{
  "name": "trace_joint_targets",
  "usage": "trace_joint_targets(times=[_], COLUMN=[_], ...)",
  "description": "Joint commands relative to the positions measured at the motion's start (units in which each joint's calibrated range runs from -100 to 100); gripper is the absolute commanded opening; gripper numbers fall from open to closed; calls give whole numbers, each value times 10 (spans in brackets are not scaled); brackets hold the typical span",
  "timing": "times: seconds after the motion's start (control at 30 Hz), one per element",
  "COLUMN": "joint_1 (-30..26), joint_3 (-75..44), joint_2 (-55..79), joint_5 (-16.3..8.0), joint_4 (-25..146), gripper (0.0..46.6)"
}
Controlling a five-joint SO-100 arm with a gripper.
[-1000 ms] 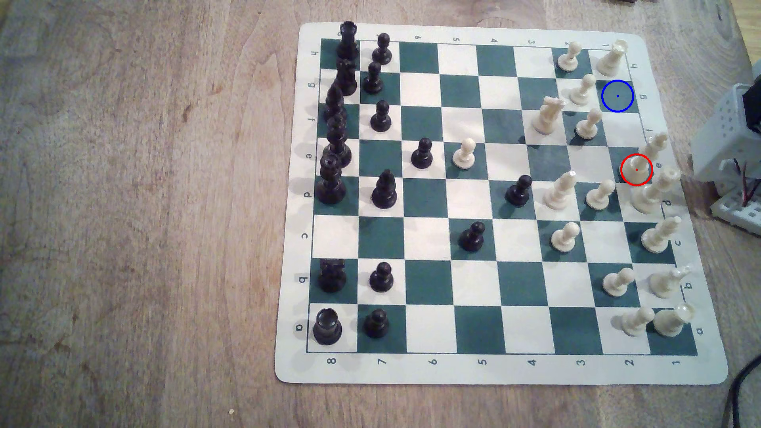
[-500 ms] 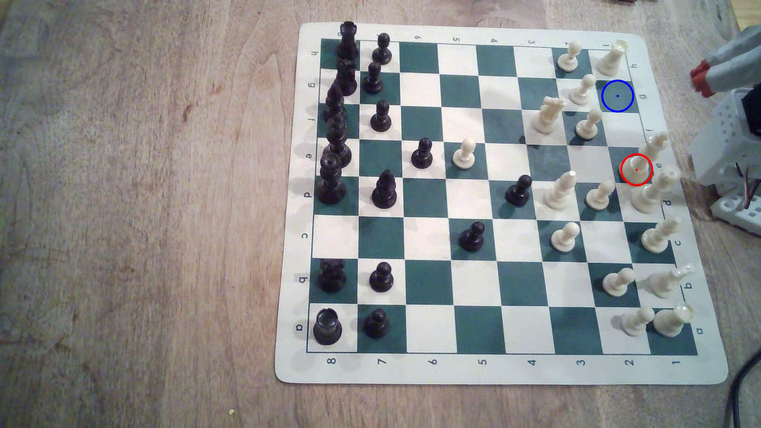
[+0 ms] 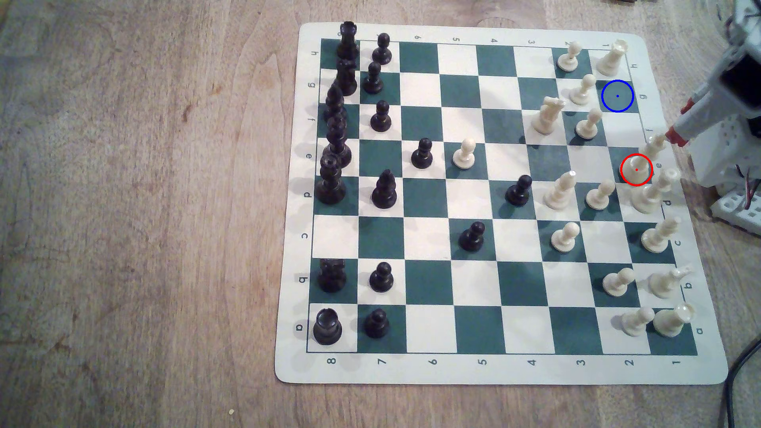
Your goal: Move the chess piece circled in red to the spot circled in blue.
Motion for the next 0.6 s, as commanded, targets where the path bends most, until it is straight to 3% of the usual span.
trace_joint_targets(times=[0.0,0.1,0.27,0.57], joint_1=[17,38,41,47], joint_3=[-7,12,25,38], joint_2=[22,44,60,152], joint_5=[13,27,30,30], joint_4=[9,-4,-20,-67], gripper=[154,163,180,172])
